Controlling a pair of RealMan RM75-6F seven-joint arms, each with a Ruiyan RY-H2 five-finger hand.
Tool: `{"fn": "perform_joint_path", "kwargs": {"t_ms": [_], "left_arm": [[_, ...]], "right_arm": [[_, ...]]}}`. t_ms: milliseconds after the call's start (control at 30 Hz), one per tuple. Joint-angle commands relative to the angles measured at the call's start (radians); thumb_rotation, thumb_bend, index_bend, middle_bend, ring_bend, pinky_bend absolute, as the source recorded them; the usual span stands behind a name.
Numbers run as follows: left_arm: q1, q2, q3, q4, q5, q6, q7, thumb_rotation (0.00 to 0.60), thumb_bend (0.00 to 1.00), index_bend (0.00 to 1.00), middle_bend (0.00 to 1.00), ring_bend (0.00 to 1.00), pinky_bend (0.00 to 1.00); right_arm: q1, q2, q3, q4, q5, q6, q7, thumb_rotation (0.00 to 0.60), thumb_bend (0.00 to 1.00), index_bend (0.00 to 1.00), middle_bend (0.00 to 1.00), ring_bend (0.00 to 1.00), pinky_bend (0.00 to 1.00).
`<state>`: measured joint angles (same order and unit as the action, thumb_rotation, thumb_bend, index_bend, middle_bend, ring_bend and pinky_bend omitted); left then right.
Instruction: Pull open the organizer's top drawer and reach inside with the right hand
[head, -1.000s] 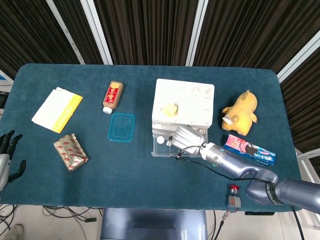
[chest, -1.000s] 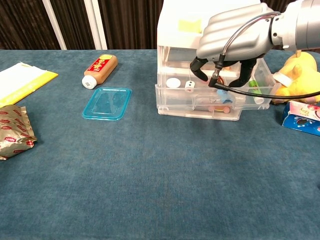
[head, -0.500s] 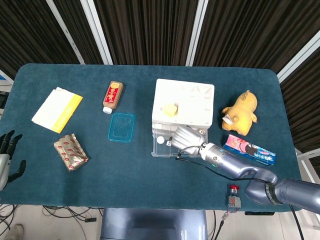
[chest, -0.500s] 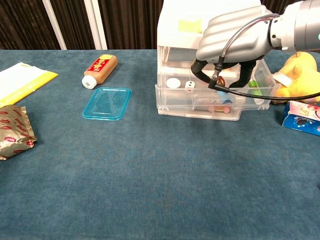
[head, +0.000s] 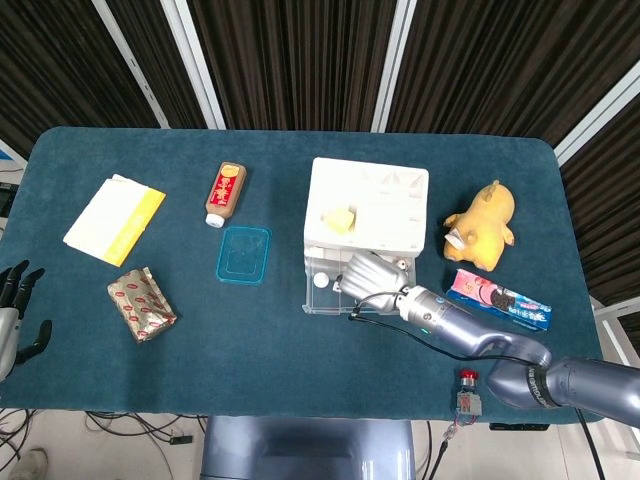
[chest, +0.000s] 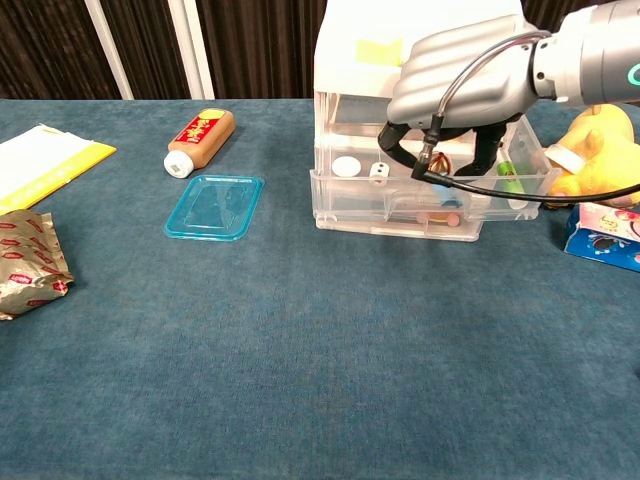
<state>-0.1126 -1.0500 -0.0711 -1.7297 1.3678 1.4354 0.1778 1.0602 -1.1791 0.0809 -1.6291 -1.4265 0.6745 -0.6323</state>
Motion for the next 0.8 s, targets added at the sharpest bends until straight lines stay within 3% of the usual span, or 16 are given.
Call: {"fn": "perform_joint_path", "kwargs": {"t_ms": [33,800], "left_arm": [[0.0,0.0,0.0,0.0,0.0,0.0,0.0,0.6,0.42,0.1,0.02,0.0,0.0],[0.0,0.002,0.001,-0.002,-0.001,-0.002,-0.001,0.6,0.42,0.1,0.02,0.0,0.0]], "right_arm": [[0.002,-0.002,0.002,0.004,0.007,-0.002,-0.001,0.6,0.28,0.5,0.98,0.97,0.98],[0.004,-0.008,-0.003,0.003,0.026,0.008,-0.025,0.6,0.28,0.55,0.99,0.97,0.98]]}}
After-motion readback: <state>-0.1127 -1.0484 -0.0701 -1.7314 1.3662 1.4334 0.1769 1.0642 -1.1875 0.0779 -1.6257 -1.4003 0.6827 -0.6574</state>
